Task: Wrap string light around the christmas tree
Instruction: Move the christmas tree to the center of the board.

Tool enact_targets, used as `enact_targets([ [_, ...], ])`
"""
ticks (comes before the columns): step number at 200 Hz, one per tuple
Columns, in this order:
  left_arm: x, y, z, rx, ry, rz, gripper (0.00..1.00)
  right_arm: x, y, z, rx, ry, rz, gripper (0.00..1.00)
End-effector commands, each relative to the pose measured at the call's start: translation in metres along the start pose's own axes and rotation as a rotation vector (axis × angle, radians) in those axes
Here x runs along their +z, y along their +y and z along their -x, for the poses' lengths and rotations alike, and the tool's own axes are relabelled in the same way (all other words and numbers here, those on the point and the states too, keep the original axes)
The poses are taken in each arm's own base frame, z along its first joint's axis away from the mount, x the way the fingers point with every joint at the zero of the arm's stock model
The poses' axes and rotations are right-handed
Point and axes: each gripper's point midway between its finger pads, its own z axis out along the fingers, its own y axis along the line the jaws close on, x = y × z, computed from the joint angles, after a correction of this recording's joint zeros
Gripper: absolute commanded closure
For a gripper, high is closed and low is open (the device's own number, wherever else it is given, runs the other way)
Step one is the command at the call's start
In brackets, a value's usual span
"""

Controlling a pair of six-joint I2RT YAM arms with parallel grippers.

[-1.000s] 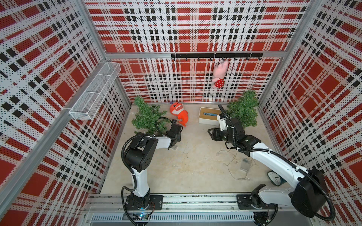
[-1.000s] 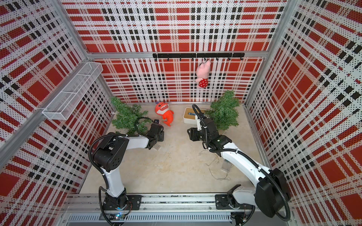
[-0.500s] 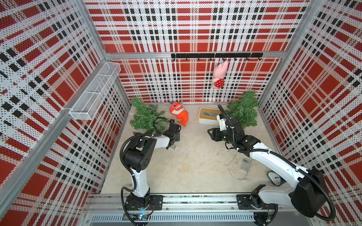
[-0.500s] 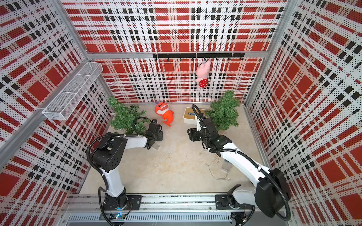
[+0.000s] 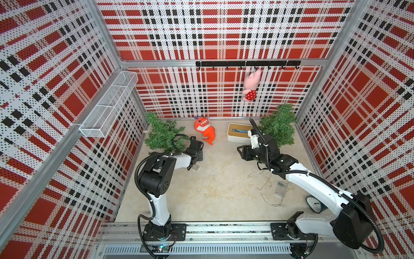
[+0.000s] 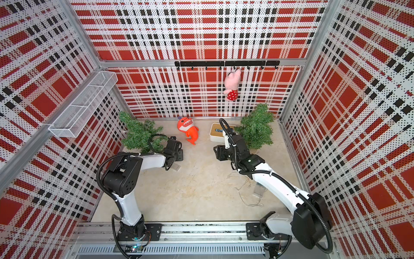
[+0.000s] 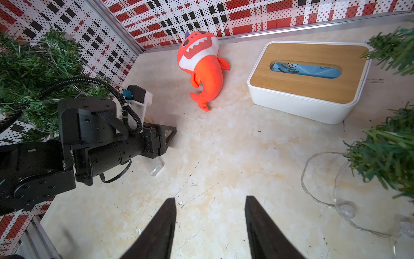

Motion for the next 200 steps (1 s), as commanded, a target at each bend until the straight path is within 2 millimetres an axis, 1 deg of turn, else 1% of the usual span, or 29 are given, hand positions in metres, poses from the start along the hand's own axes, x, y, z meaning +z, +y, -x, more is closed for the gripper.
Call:
enact_targets([
  [1, 0.003, 0.016, -0.020, 0.031, 0.102, 0.045, 0.38, -0.002, 0.006, 0.011, -0.014, -0.034, 0.010, 0.47],
  [13, 0.005, 0.021, -0.018, 0.033, 0.107, 0.067, 0.38, -0.003, 0.007, 0.013, -0.016, -0.037, 0.012, 0.47],
  [35, 0.008, 0.038, -0.015, 0.015, 0.121, 0.111, 0.38, -0.005, 0.007, 0.014, -0.021, -0.044, 0.007, 0.47],
  [46, 0.007, 0.041, -0.013, 0.012, 0.119, 0.120, 0.38, -0.006, 0.006, 0.015, -0.024, -0.046, 0.004, 0.47],
  [57, 0.006, 0.037, -0.010, 0.011, 0.113, 0.106, 0.38, -0.006, 0.006, 0.015, -0.027, -0.045, 0.003, 0.47],
  [68, 0.006, 0.025, -0.007, 0.020, 0.111, 0.070, 0.38, -0.006, 0.006, 0.016, -0.032, -0.042, -0.002, 0.47],
  [98, -0.006, -0.021, 0.016, 0.059, 0.051, -0.039, 0.36, -0.004, 0.005, 0.017, -0.050, -0.030, -0.016, 0.46],
  [109, -0.009, -0.032, 0.025, 0.066, 0.028, -0.057, 0.35, -0.004, 0.004, 0.016, -0.049, -0.029, -0.021, 0.46],
  [131, -0.014, -0.054, 0.035, 0.068, 0.009, -0.115, 0.35, -0.003, 0.000, 0.012, -0.051, -0.018, -0.039, 0.46],
  [141, -0.022, -0.071, 0.040, 0.079, -0.006, -0.155, 0.35, -0.007, -0.001, 0.015, -0.063, -0.012, -0.054, 0.46],
  [151, -0.031, -0.087, 0.044, 0.092, -0.022, -0.192, 0.35, -0.016, 0.002, 0.023, -0.087, -0.020, -0.059, 0.45],
  [165, -0.044, -0.110, 0.047, 0.102, -0.044, -0.255, 0.34, -0.033, 0.022, 0.038, -0.156, -0.022, 0.009, 0.44],
  [173, -0.052, -0.119, 0.050, 0.098, -0.059, -0.287, 0.34, -0.044, 0.026, 0.048, -0.177, -0.019, 0.003, 0.43],
  [181, -0.060, -0.129, 0.051, 0.094, -0.072, -0.323, 0.34, -0.057, 0.024, 0.061, -0.192, -0.028, -0.044, 0.41],
  [200, -0.084, -0.149, 0.057, 0.085, -0.119, -0.395, 0.34, -0.093, 0.007, 0.091, -0.201, -0.093, -0.163, 0.38],
])
